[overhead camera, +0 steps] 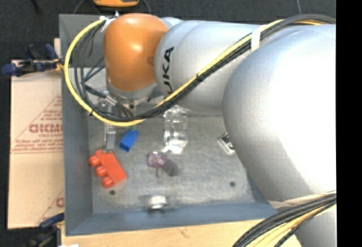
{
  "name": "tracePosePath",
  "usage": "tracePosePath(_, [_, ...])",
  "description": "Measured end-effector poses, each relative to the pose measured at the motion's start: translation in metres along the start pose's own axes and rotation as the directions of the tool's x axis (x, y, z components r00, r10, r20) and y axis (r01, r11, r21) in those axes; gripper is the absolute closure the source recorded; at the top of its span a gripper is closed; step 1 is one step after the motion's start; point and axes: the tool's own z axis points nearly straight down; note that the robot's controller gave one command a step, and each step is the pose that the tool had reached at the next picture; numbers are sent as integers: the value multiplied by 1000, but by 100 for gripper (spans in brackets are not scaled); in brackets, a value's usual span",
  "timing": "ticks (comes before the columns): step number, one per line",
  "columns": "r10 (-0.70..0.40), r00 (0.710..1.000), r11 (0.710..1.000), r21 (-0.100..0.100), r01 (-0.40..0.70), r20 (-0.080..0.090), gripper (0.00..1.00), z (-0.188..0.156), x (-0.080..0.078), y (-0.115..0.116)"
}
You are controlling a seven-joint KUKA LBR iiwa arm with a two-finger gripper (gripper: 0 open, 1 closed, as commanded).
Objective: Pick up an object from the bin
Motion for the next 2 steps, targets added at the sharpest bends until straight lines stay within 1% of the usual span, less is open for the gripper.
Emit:
tracePosePath(1, [-410,912,912,3,410,-1,0,70,58,-58])
tracePosePath(2, [-407,913,913,1,407,10,0,85,28,-28])
